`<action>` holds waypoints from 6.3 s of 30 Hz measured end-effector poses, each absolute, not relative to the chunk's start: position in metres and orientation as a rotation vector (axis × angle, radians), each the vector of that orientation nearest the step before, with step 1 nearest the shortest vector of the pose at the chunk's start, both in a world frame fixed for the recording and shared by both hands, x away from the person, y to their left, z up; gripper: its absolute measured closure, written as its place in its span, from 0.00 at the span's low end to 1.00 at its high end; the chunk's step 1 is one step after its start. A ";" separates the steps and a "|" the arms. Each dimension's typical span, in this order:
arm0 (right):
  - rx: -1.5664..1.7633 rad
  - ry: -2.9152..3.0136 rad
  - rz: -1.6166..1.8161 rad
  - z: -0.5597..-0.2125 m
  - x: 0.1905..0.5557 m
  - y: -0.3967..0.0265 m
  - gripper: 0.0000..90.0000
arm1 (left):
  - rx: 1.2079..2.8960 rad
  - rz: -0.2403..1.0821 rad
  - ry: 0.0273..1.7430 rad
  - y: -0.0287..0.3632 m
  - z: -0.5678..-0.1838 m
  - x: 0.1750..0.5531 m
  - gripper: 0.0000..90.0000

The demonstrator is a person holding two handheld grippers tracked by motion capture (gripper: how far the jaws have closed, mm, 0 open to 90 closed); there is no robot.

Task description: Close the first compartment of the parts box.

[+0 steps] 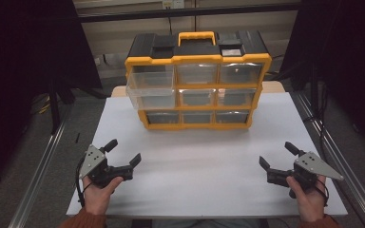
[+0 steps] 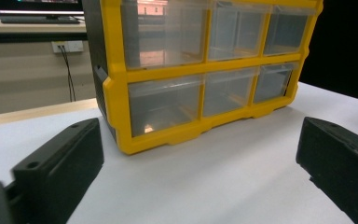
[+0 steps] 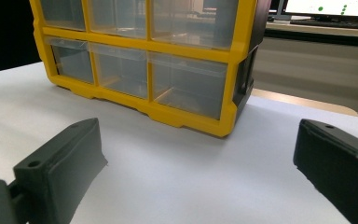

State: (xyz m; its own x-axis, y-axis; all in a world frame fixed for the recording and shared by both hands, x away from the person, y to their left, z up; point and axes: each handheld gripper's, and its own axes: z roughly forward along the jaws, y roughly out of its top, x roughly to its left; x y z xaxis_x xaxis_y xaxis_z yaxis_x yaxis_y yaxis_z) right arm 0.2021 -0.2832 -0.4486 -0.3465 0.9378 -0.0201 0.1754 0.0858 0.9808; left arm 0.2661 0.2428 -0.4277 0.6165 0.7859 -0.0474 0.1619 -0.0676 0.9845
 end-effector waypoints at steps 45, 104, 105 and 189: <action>1.106 1.648 1.336 -0.449 0.202 -0.282 0.01 | 1.583 0.548 0.559 0.213 -0.378 0.249 0.40; 1.099 1.649 1.341 -0.449 0.202 -0.282 0.01 | 1.544 0.474 0.573 0.175 -0.314 0.298 1.00; 1.099 1.649 1.341 -0.450 0.203 -0.282 0.01 | 1.544 0.478 0.575 0.175 -0.314 0.300 1.00; 1.094 1.651 1.343 -0.450 0.203 -0.282 0.01 | 1.528 0.552 0.678 0.180 -0.333 0.344 1.00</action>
State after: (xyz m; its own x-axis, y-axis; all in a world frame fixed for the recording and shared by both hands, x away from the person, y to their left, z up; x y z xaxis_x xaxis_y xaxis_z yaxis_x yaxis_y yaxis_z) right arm 0.2026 -0.2823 -0.4499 -0.3704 0.9285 -0.0248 0.1645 0.0918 0.9821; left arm 0.3440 0.1799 -0.3327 0.7071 0.7049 -0.0549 0.0892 -0.0119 0.9959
